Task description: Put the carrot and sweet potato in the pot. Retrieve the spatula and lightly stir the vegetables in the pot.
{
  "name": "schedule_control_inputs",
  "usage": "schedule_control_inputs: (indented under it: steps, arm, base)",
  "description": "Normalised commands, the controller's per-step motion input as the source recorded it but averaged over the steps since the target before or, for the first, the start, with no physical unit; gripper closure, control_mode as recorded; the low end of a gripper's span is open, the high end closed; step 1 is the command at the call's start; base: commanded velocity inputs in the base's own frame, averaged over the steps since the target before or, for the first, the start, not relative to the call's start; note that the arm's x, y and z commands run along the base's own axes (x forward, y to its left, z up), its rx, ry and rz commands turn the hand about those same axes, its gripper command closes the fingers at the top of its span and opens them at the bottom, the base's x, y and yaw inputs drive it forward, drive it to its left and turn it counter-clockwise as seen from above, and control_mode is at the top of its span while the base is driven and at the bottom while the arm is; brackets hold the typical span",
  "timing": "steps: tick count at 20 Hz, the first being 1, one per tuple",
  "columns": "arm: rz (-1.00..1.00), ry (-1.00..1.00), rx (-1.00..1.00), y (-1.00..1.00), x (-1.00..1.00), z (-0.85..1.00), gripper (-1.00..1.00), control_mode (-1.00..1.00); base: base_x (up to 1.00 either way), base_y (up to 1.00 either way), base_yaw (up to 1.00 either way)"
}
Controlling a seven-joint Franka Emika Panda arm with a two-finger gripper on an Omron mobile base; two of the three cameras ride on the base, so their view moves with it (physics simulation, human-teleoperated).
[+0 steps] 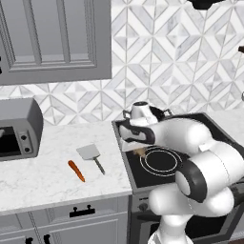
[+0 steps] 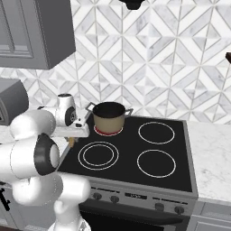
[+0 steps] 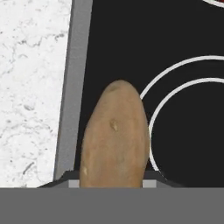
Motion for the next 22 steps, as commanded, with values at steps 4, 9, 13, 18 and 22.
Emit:
schedule_control_inputs:
  steps: [4,9,13,18,22]
  arm:
    - [0.04,-0.13,0.00,-0.77,-0.31,0.98,1.00,-1.00]
    - [0.00,-0.06,0.00,-0.64,0.03,0.99,1.00,-1.00]
    - [0.00,0.00,0.00,-0.53,0.84,0.61,1.00,-1.00]
    - [0.02,0.01,0.01,-0.15,0.98,0.43,1.00,-1.00]
    - [0.00,0.05,0.00,-0.01,0.73,0.46,1.00,-1.00]
  base:
    - [0.00,0.00,0.00]
    - [0.00,0.00,0.00]
    - [0.00,0.00,0.00]
    - [0.00,0.00,0.00]
    - [0.00,0.00,0.00]
